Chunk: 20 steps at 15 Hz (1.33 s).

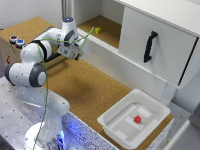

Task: Go towards the pink block and lift it

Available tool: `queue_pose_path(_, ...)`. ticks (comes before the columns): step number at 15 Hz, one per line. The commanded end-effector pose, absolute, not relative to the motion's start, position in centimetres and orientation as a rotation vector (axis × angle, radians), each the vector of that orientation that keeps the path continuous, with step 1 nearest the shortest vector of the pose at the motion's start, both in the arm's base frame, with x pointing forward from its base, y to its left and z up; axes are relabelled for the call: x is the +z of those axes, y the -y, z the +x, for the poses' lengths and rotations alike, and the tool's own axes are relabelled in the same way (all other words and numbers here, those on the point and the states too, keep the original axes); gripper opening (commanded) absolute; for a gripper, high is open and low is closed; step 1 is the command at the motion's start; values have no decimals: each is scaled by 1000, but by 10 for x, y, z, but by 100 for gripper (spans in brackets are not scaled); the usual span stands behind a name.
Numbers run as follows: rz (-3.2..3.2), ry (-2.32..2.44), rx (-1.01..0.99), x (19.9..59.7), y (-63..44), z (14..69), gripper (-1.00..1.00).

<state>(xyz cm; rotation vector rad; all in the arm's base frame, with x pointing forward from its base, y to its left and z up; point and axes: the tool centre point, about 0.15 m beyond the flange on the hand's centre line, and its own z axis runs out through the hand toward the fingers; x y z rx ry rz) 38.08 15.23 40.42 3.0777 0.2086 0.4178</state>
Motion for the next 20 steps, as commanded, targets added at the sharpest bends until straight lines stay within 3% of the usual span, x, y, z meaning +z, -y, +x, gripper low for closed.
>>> queue_pose_path(1, 2958, -99, 465, 409, -88, 392, 100)
queue_pose_path(15, 2888, 408, 418, 391, 196, 381, 100)
queue_pose_path(20, 2780, 796, 349, 372, 292, 373, 100)
